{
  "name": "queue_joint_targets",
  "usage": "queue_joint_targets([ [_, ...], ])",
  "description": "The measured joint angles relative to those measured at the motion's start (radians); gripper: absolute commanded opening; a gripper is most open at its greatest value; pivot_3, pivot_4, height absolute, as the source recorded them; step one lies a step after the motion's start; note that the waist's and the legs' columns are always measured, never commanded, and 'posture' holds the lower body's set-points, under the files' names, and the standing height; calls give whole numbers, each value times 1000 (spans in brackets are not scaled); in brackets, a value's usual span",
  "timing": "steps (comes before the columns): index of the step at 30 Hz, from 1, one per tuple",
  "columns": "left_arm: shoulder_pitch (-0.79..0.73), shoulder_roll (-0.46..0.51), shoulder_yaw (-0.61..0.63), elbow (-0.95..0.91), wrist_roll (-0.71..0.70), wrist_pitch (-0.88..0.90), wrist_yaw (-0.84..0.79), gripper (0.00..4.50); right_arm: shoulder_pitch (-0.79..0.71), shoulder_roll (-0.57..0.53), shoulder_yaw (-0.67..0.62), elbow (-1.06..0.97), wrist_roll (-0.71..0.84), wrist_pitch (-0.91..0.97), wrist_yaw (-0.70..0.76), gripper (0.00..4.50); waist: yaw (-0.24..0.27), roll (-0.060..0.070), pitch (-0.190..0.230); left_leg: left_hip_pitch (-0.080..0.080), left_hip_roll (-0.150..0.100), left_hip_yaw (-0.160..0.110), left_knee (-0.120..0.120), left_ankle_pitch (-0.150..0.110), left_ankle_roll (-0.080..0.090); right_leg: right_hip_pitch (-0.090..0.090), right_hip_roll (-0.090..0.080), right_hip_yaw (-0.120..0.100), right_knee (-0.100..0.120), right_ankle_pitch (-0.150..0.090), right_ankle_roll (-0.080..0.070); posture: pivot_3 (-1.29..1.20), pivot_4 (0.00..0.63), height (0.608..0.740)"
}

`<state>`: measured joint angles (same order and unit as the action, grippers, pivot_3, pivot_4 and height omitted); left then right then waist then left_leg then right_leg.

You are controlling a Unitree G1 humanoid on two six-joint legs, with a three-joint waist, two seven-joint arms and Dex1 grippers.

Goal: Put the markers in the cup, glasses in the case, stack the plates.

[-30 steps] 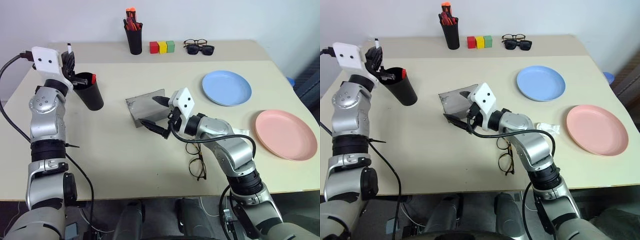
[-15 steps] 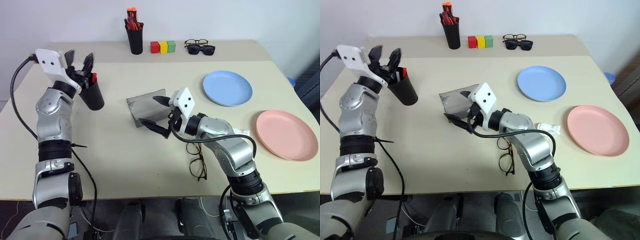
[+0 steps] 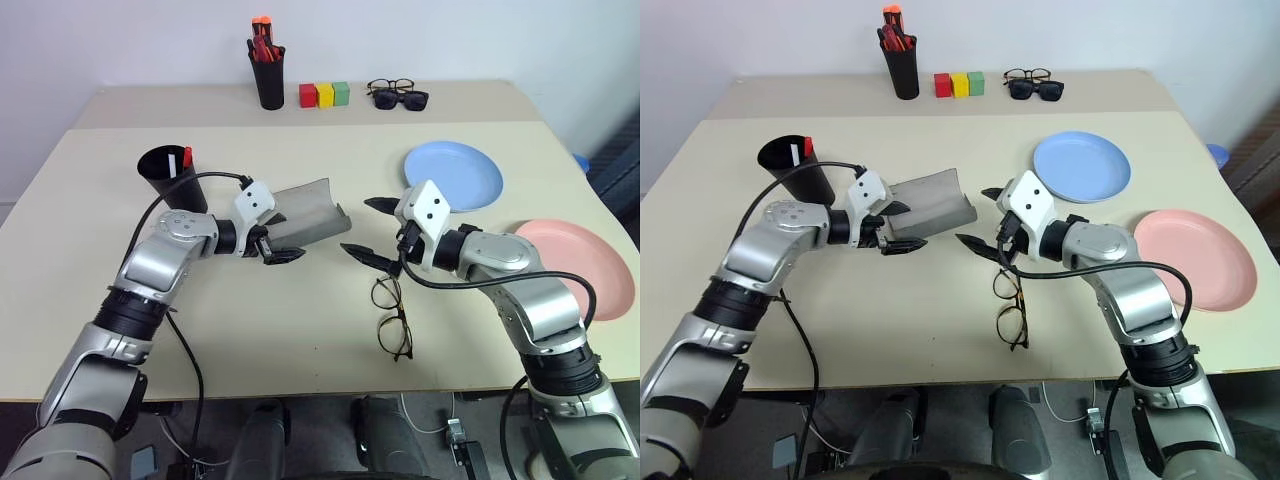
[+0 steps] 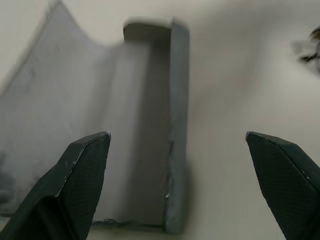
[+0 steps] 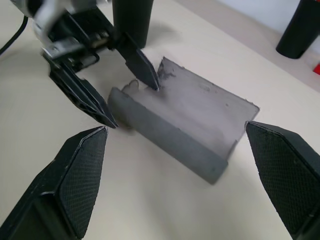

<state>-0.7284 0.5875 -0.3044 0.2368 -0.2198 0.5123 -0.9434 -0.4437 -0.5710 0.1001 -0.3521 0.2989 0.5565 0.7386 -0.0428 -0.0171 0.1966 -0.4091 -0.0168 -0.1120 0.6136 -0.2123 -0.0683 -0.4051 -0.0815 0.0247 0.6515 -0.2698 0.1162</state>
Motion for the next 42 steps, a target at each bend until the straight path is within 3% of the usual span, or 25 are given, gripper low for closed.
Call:
queue_joint_targets([
  [6, -20, -22, -20, 73, 49, -70, -64, 490, 57, -4, -24, -71, 1, 38, -32, 4500, -1, 0, 0, 0, 0, 0, 0, 0, 0, 0, 0, 0, 0, 0, 0, 0, 150, 740],
  [13, 50, 63, -21, -24, 41, -273, -295, 490, 87, -33, -43, -117, 14, 77, -44, 4500, 1, 0, 0, 0, 0, 0, 0, 0, 0, 0, 0, 0, -1, 0, 0, 0, 150, 740],
  [18, 85, 168, -22, -131, 33, -228, -410, 490, 130, -135, -124, -148, 80, 182, -11, 4500, 5, 0, 0, -1, 0, 0, 0, 0, 0, 1, 0, 0, -1, 0, 0, 0, 150, 740],
  [21, 104, 176, -22, -175, 33, -172, -419, 1388, 174, -176, -163, -184, 135, 274, 2, 4500, 7, 0, 0, -1, 0, 0, 0, 0, 1, 1, 0, 0, -2, 0, 0, 0, 150, 740],
  [24, 120, 148, -18, -198, 32, -146, -390, 2822, 236, -216, -174, -223, 159, 331, 4, 4500, 7, 0, 0, -1, 0, 0, 1, -1, 1, 1, 0, 0, -2, 0, 0, 0, 150, 740],
  [29, 151, 81, 83, -245, -43, -118, -302, 2822, 299, -188, -237, -256, 239, 529, -65, 4500, 1, 0, 0, -1, 1, 0, 1, -1, 1, 1, 0, 0, -1, 0, 0, 0, 150, 740],
  [34, 210, 94, 208, -317, -98, -134, -250, 2822, 299, -104, -317, -299, 356, 737, -147, 4500, 0, 1, 0, 0, 1, 1, 1, -1, 1, 1, 0, 0, -1, 0, 0, 0, 150, 740],
  [41, 318, 121, 282, -404, -132, -100, -183, 2822, 260, 55, -384, -302, 423, 943, -265, 4500, 5, 0, 0, 0, 1, 0, 1, -1, 1, 2, 0, 0, -2, 0, 0, 0, 150, 740],
  [42, 325, 121, 285, -413, -138, -96, -174, 2869, 254, 63, -385, -299, 427, 963, -274, 4252, 6, 0, 0, 0, 1, 0, 1, -1, 1, 2, 0, 0, -2, 0, 0, 0, 150, 740],
])
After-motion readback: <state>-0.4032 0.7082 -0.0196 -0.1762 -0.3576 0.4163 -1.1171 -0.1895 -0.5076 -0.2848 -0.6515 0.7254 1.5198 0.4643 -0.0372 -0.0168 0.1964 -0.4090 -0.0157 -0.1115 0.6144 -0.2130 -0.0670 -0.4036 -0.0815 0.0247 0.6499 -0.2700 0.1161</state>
